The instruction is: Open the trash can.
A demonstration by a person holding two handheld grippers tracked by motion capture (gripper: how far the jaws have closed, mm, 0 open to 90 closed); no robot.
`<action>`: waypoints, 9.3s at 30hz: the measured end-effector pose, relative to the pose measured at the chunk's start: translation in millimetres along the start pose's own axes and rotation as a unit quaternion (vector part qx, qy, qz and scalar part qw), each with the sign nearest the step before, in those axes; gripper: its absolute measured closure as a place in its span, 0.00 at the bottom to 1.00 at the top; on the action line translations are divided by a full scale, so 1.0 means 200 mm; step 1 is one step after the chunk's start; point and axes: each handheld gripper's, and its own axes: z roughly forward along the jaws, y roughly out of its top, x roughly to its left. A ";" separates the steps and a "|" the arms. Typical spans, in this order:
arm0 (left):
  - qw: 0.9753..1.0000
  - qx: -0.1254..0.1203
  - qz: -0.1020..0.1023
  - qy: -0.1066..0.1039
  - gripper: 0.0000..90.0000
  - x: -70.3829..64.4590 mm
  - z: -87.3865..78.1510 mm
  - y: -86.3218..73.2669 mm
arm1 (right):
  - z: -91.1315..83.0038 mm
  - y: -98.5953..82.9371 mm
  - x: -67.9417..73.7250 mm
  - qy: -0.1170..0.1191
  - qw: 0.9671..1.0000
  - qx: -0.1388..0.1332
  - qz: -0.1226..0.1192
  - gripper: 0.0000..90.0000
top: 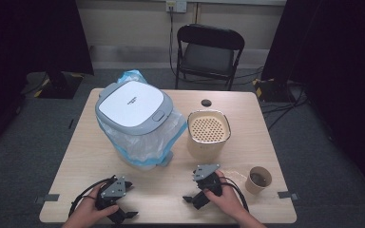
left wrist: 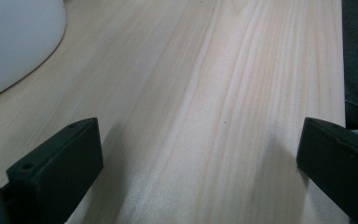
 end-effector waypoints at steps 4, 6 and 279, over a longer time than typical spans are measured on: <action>1.000 0.000 0.000 0.000 0.00 0.00 0.00 0.00 | 0.00 0.00 0.00 0.001 1.000 -0.001 0.000 0.00; 1.000 0.000 0.000 0.000 0.00 0.00 0.00 0.00 | 0.00 0.00 0.00 0.000 1.000 0.002 0.002 0.00; 1.000 0.000 0.000 0.001 0.00 0.00 0.00 0.00 | -0.86 0.17 -0.46 -0.059 0.994 -0.038 0.083 0.16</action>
